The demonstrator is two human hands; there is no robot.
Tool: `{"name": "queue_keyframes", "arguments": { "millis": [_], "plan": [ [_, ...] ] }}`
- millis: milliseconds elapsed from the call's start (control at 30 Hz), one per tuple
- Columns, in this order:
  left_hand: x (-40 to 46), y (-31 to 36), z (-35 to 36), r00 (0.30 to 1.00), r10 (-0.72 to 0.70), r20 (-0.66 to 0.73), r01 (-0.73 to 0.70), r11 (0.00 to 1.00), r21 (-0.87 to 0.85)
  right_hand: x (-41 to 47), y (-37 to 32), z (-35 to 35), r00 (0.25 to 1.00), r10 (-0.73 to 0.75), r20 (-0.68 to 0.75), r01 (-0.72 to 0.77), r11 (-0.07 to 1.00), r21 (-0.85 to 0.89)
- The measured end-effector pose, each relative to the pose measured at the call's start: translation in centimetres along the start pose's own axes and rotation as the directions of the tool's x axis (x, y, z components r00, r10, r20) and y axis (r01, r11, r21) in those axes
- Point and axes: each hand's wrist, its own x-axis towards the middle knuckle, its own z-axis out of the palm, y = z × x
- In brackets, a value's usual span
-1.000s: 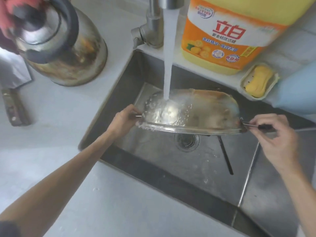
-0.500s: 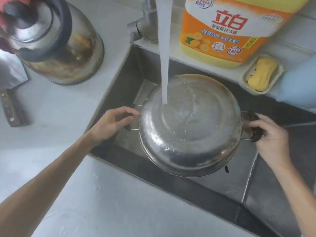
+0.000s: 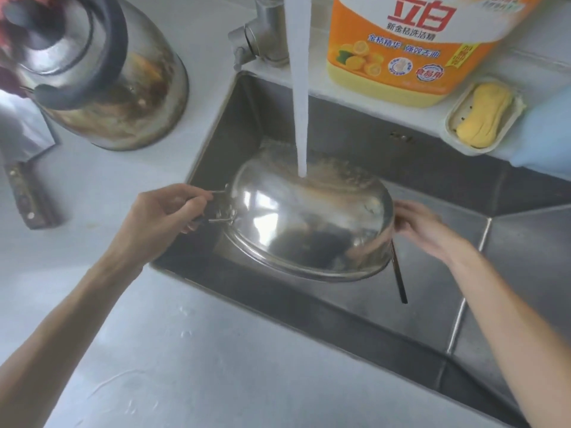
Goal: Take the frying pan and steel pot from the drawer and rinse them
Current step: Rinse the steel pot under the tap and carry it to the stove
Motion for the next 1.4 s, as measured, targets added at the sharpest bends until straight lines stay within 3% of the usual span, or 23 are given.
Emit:
{"name": "queue_keyframes", "arguments": {
  "millis": [200,367,500,567,667,733,833,933,1133,1267,1400],
  "plan": [
    [-1.0,-4.6,2.4,0.982,-0.140,0.126,0.128,0.987,0.098,-1.2,-6.2,-0.5,0.958,-0.263,-0.114,0.203,0.904,-0.376],
    [-0.5,-5.3,2.7,0.976,-0.111,0.189,0.096,0.991,0.088,-4.2,-9.7,0.8,0.844,-0.526,-0.104,0.445,0.795,-0.412],
    [0.1,-4.9,2.2,0.999,0.019,0.046,-0.022,0.998,0.066,-4.9,-9.1,0.5,0.768,-0.635,-0.087,0.524,0.700,-0.485],
    [-0.3,-3.9,1.8,0.996,0.086,-0.038,-0.083,0.994,0.073,-4.6,-7.3,-0.1,0.775,-0.622,-0.117,0.499,0.714,-0.491],
    [-1.4,-2.0,0.9,0.974,0.213,-0.079,-0.202,0.972,0.123,-3.9,-4.2,0.1,0.835,-0.507,-0.215,0.410,0.832,-0.373],
    [-2.3,-0.2,0.1,0.954,0.294,-0.060,-0.287,0.953,0.101,-3.5,-2.1,0.9,0.887,-0.387,-0.253,0.326,0.912,-0.249],
    [-2.6,2.3,-0.7,0.936,0.352,-0.002,-0.348,0.926,0.145,-3.0,0.1,2.4,0.963,-0.191,-0.191,0.173,0.979,-0.110],
    [-2.1,3.5,-0.8,0.940,0.340,0.033,-0.339,0.916,0.212,-2.9,1.3,2.8,0.989,-0.076,-0.130,0.063,0.993,-0.100],
    [-0.9,0.1,1.2,0.976,0.207,0.074,-0.219,0.894,0.391,-3.7,0.2,0.1,0.968,-0.048,-0.248,0.055,0.998,0.018],
    [0.2,-1.9,3.5,0.994,0.103,0.040,-0.110,0.909,0.401,-4.2,-0.7,-2.4,0.972,-0.084,-0.219,0.038,0.977,-0.209],
    [1.0,-2.7,4.4,0.997,0.051,0.060,-0.071,0.906,0.417,-5.7,-1.3,-3.9,0.956,-0.227,-0.188,0.106,0.859,-0.500]
  ]
}}
